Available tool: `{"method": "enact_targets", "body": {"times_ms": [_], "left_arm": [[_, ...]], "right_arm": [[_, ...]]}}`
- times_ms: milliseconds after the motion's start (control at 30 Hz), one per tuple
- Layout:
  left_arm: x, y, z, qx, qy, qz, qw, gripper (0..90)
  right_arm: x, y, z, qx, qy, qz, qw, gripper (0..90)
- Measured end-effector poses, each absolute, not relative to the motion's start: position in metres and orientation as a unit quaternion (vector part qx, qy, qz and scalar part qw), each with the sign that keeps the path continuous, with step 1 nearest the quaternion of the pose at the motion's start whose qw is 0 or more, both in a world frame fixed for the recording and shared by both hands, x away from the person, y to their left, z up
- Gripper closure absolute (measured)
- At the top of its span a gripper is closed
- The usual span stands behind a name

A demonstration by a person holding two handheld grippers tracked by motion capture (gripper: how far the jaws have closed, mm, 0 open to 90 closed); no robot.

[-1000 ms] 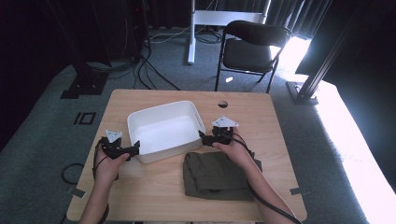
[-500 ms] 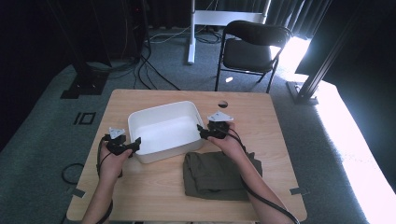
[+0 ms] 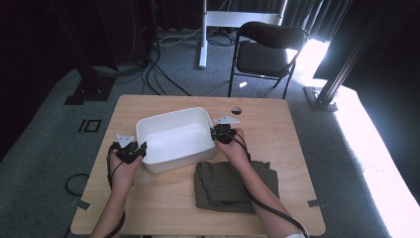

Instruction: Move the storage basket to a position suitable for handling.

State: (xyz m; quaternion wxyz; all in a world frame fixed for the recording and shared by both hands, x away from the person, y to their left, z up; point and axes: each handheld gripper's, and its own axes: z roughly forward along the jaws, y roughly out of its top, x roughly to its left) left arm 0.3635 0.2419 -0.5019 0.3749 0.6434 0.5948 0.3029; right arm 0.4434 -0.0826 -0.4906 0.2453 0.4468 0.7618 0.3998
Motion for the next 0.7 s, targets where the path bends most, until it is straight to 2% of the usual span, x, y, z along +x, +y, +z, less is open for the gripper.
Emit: {"method": "enact_targets", "body": {"times_ms": [700], "left_arm": [[0.383, 0.217, -0.502, 0.659, 0.577, 0.29, 0.385, 70.4]], "right_arm": [[0.442, -0.112, -0.492, 0.471, 0.744, 0.398, 0.258, 81.0]]}}
